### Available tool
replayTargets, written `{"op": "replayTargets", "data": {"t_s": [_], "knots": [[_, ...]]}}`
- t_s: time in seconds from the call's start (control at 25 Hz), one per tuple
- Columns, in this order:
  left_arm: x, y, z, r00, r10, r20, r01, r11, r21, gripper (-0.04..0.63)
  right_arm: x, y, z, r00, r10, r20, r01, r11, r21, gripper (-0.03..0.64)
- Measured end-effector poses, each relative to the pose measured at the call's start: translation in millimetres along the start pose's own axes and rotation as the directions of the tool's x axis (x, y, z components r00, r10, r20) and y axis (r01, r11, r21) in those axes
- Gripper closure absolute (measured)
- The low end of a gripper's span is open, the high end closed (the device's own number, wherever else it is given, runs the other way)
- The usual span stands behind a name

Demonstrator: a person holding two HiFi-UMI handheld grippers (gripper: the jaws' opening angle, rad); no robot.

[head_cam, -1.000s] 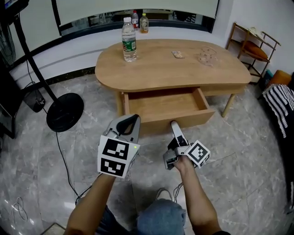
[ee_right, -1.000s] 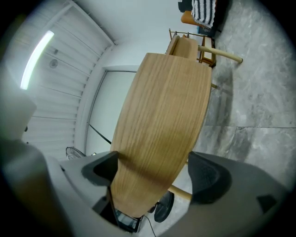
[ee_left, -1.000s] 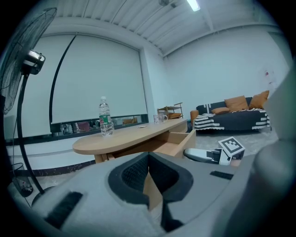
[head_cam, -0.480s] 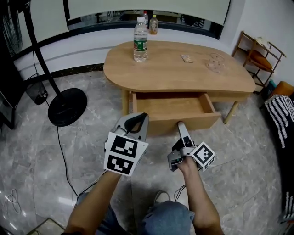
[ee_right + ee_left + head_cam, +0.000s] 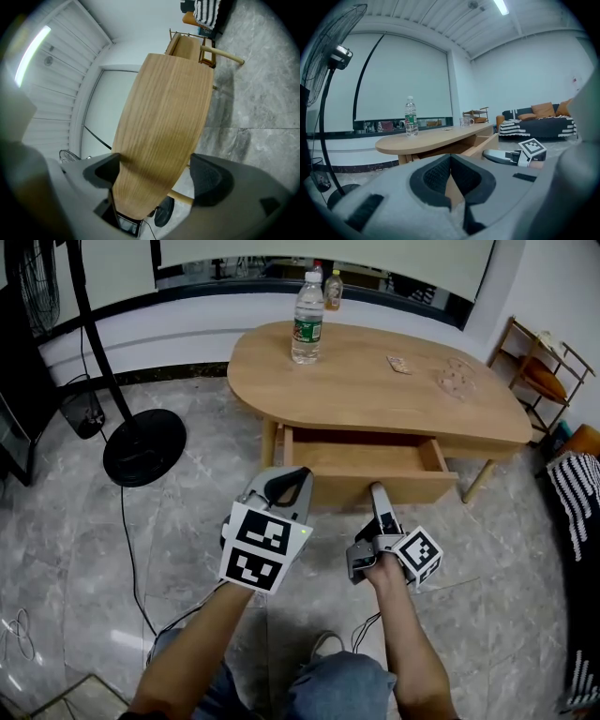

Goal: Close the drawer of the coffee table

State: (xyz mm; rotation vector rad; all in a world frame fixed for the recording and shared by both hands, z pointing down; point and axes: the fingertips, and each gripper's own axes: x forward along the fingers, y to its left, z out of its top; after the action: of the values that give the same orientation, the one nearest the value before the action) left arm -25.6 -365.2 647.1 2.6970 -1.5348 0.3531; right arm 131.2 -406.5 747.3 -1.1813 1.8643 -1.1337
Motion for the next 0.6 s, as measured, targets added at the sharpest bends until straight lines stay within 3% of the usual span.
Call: {"op": "replayTargets", "data": {"t_s": [0.6], "knots": [[18,20,-5,0.999,0.042,-0.014,-0.042,0.999,-0.025,0.594,35,-8,9,1.0,-0.011,0.006,0.011,1.0,0.01,0.161]]}}
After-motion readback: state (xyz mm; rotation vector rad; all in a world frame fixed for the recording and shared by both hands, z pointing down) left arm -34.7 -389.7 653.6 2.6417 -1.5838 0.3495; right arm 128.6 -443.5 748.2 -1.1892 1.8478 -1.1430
